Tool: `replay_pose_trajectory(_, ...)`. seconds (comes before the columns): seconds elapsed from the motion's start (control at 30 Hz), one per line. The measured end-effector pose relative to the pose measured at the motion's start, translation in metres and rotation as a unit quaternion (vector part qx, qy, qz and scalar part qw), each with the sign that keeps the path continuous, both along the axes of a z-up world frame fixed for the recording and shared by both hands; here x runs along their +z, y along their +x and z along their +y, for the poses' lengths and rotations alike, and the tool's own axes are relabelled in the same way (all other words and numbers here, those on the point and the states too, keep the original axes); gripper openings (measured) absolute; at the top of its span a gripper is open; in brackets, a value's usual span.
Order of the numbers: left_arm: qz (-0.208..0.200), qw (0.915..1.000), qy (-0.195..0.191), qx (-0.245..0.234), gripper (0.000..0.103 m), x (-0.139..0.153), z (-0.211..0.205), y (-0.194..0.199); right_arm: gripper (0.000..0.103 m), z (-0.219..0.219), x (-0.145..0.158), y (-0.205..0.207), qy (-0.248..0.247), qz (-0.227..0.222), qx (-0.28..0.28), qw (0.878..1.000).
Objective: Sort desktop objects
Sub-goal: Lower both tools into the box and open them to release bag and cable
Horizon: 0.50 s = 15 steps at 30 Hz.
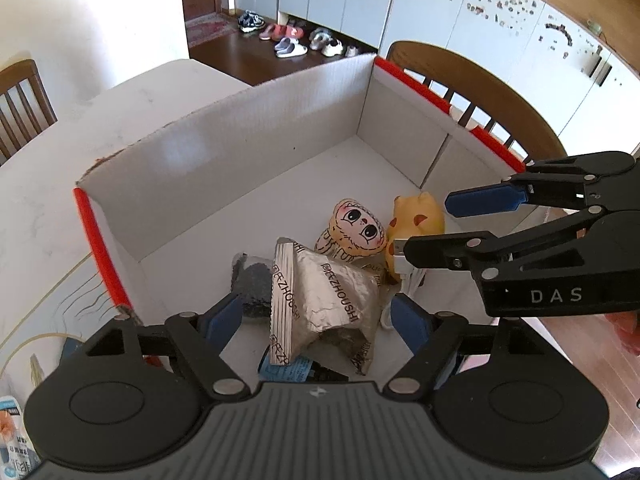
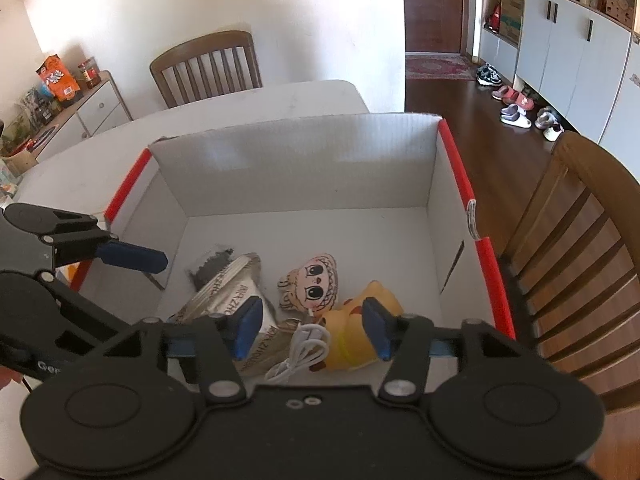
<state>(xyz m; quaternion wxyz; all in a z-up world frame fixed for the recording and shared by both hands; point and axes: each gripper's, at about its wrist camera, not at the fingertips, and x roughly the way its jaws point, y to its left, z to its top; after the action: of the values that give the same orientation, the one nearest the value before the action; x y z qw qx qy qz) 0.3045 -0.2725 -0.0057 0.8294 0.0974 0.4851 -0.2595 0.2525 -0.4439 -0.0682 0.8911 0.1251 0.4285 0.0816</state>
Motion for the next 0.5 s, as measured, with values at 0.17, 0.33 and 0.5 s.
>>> replay_pose_trajectory(0.17,-0.016,0.9998,-0.009,0.009,0.081,0.005,0.000,-0.010,0.056,0.000,0.010,-0.008,0.007,-0.008,0.004,1.000)
replay_pose_trajectory(0.33,-0.034,0.9991,-0.018,0.020,0.081,0.011,0.002,-0.021,0.060,0.000,0.020,-0.017,0.011,-0.017,0.006,1.000)
replay_pose_trajectory(0.5,-0.051,0.9977,-0.026,0.037,0.081,0.016,0.011,-0.034,0.066,0.004,0.029,-0.027,0.014,-0.029,0.011,0.999)
